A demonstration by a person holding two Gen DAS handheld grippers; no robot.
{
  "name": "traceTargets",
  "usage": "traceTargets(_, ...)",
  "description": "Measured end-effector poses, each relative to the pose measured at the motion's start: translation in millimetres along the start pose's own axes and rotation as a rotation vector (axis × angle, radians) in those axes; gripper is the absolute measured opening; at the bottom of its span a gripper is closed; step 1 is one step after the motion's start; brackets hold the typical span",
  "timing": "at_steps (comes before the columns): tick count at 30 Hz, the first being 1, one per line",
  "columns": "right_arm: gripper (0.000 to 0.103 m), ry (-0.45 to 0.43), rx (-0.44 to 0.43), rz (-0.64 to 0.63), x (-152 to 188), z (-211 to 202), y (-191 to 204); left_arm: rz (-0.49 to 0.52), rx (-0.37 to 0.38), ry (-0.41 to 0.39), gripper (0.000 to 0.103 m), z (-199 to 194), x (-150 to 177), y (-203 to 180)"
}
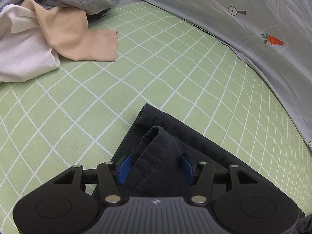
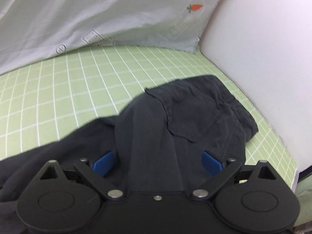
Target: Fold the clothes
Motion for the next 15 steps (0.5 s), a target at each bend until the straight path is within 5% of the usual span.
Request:
traceTargets(4,0.099,-0.129,-0.030,-0.083,-40,-10,30,0.018,-0.014,-0.005,0.057,3,3,0)
traceTargets(9,0.098,-0.026,-0.046,-0.222,-39,26,66,0.032,-0.023,-0.018,0.061,4,4,-3)
traceTargets(15,0.097,0.025,0.014,-0.246,-6,19,43,0.015,-0.015,-0.025,0.061,4,3,1)
Point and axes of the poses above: each gripper's, at about its wrist camera, not at the fingertips, and z roughly the way its jaws point, y to its left, x to its underside, the point moved 7 cm from there along z, roughly the way its jaws point, and after that the axes turned 11 degrees about -z, right-handed, at the moved point
